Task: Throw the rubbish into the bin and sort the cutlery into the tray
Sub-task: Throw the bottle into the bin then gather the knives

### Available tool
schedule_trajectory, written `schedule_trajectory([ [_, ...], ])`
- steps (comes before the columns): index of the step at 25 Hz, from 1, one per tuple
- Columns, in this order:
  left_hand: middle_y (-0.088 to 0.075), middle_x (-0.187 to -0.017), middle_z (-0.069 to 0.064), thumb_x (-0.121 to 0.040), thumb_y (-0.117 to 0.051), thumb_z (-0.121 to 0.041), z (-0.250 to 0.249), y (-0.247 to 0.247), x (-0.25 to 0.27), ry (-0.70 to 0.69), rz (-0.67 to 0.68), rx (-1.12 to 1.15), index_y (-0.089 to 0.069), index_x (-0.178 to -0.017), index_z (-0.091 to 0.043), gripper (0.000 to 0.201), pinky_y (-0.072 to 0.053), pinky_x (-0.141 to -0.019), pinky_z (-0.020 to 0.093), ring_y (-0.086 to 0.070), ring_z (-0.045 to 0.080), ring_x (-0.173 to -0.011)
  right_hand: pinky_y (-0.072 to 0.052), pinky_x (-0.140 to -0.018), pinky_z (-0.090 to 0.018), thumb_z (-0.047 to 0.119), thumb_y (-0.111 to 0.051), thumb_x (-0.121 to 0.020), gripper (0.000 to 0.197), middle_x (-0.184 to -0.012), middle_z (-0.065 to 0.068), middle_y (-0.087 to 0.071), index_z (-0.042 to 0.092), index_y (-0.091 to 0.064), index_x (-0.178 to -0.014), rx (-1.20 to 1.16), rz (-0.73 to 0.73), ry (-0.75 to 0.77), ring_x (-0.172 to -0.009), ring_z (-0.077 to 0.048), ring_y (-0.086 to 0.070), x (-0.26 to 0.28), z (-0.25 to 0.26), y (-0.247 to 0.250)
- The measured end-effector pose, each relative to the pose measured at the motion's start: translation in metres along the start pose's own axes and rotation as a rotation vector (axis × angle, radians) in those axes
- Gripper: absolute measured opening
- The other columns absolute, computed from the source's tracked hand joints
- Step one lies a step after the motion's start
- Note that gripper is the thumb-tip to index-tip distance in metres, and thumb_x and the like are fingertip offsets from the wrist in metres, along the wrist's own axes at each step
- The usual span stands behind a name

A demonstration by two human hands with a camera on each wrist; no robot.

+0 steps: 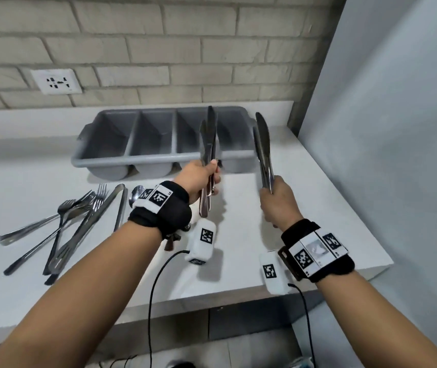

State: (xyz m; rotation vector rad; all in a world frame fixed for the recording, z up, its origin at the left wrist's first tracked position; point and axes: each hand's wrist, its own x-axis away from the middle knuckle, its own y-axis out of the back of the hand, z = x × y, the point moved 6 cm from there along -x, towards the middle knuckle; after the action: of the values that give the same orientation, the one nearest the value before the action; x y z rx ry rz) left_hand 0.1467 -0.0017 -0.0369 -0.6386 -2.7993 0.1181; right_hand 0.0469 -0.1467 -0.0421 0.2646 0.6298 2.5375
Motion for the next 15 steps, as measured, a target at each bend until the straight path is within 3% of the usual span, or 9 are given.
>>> schedule_trajectory([
  [3, -0.044, -0.069, 0.000, -0.101, -0.036, -0.018, -0.024, 0.043, -0.003, -0.022, -0.097, 0.180, -0.046, -0.076, -0.013, 0.027, -0.042, -0.038, 0.016, -0.049, 0.001, -0.034, -0.031, -0.031, -0.008, 0.008, -0.037, -0.089, 0.011, -0.064, 0.003, -0.043, 0.014, -0.043, -0.095, 0.005, 0.088, 0.119, -0.054, -0.015, -0.042, -0.006, 0.041, -0.043],
  [6, -0.045, -0.070, 0.001, -0.101, -0.034, -0.019, -0.045, 0.097, -0.008, -0.026, -0.179, 0.177, -0.043, -0.076, -0.011, 0.028, -0.041, -0.038, 0.016, -0.048, 0.003, -0.037, -0.028, -0.027, -0.005, 0.008, -0.037, -0.091, 0.014, -0.064, 0.004, -0.042, 0.016, -0.045, -0.100, -0.031, 0.222, 0.154, -0.052, -0.010, -0.040, -0.011, 0.077, -0.095],
  [9, -0.044, -0.070, 0.002, -0.102, -0.033, -0.018, -0.055, 0.152, -0.018, 0.021, -0.209, 0.168, -0.042, -0.077, -0.010, 0.027, -0.040, -0.037, 0.016, -0.045, 0.008, -0.047, -0.036, -0.034, -0.013, 0.009, -0.040, -0.092, 0.010, -0.066, 0.003, -0.043, 0.017, -0.045, -0.091, -0.081, 0.296, 0.130, -0.053, -0.012, -0.043, -0.023, 0.114, -0.142],
  [11, -0.043, -0.067, 0.003, -0.102, -0.033, -0.020, -0.058, 0.188, -0.030, 0.074, -0.208, 0.140, -0.043, -0.076, -0.009, 0.030, -0.041, -0.035, 0.016, -0.046, 0.008, -0.041, -0.037, -0.039, -0.022, 0.008, -0.040, -0.092, 0.009, -0.068, 0.000, -0.044, 0.015, -0.044, -0.086, -0.108, 0.344, 0.083, -0.054, -0.015, -0.044, -0.038, 0.139, -0.179],
  [15, -0.046, -0.068, 0.005, -0.102, -0.032, -0.015, -0.060, 0.251, -0.062, 0.186, -0.224, 0.158, -0.041, -0.076, -0.007, 0.029, -0.042, -0.035, 0.013, -0.047, 0.005, -0.029, -0.031, -0.032, -0.018, 0.005, -0.040, -0.090, 0.016, -0.067, -0.004, -0.042, 0.013, -0.041, -0.076, -0.198, 0.468, -0.054, -0.047, -0.016, -0.040, -0.074, 0.178, -0.263],
])
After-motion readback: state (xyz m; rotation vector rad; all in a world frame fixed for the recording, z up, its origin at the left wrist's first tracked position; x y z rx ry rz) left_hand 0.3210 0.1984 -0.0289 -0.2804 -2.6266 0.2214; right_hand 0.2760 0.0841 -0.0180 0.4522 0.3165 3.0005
